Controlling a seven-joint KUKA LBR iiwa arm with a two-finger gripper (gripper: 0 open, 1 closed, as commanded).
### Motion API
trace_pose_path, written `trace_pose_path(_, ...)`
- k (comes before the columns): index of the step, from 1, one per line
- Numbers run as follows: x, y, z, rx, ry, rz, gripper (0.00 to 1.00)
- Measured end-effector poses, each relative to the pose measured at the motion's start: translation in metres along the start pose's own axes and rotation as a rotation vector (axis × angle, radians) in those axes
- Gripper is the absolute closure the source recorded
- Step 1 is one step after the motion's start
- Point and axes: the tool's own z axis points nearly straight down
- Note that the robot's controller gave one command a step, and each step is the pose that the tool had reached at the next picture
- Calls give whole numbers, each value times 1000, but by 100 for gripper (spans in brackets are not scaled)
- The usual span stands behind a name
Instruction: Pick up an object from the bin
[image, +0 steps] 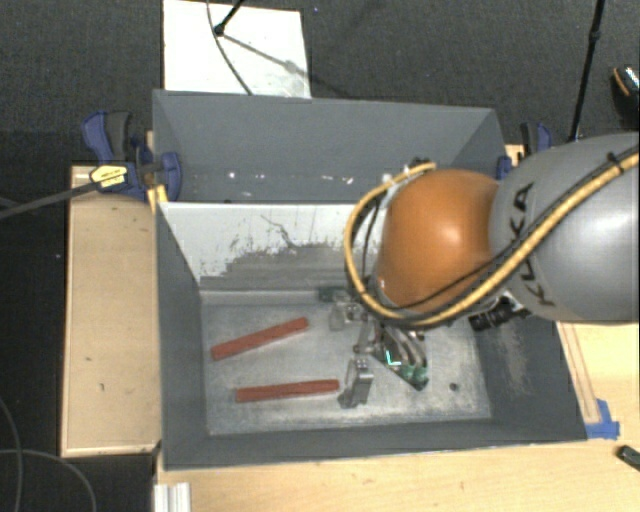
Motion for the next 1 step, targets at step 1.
trace_pose_path(1,-20,1,119,1,5,-223,0)
